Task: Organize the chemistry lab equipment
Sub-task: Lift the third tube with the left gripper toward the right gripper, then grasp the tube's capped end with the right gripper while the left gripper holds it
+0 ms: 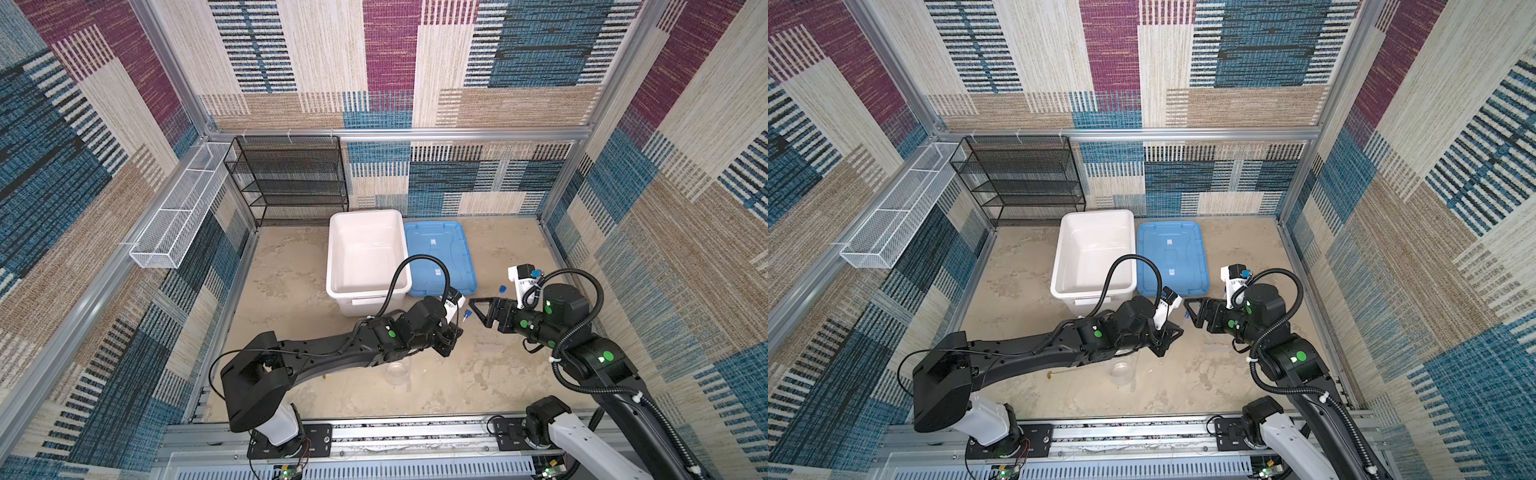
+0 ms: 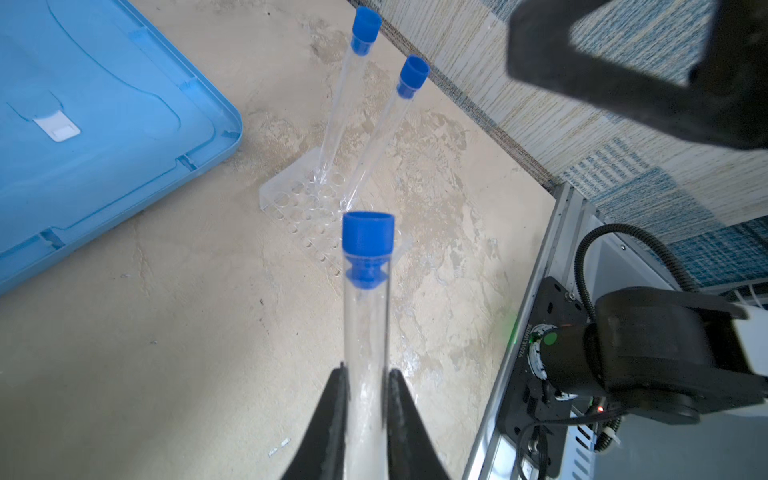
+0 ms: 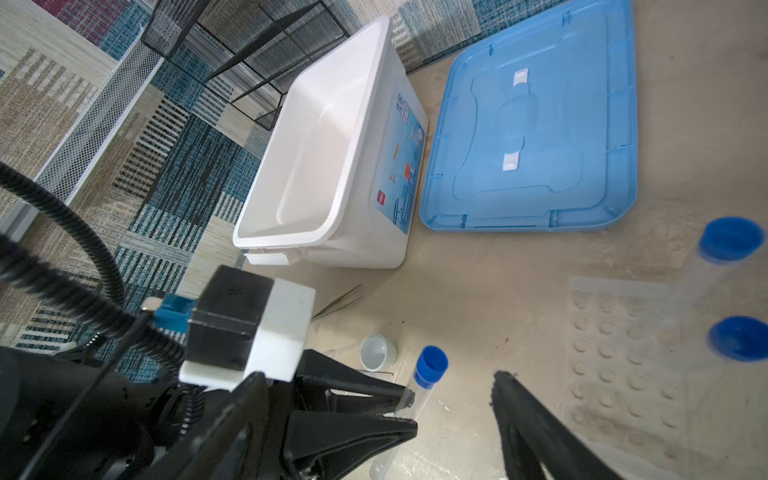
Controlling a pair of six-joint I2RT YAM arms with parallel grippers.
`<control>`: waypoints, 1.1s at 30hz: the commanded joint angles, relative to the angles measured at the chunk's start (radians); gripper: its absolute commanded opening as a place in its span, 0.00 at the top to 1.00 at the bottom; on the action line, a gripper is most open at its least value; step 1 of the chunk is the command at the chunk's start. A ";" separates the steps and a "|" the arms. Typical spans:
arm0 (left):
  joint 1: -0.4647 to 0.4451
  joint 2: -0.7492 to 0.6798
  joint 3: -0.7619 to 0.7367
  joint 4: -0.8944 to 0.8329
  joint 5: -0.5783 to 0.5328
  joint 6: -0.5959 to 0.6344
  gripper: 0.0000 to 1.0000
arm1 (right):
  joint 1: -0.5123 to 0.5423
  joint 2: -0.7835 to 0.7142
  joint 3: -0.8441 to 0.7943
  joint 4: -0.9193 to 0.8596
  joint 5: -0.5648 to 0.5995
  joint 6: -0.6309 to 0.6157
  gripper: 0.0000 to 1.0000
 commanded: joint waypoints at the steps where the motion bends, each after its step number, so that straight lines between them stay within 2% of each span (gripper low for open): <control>1: 0.001 -0.032 -0.026 0.076 -0.039 0.031 0.82 | 0.001 0.001 0.004 0.036 -0.064 0.003 0.18; 14: 0.000 -0.085 -0.011 0.050 -0.062 0.091 0.83 | 0.001 0.078 -0.077 0.169 -0.143 0.006 0.39; 33: -0.006 -0.061 -0.017 0.079 -0.027 0.081 0.82 | 0.001 0.059 -0.186 0.315 -0.209 0.092 0.65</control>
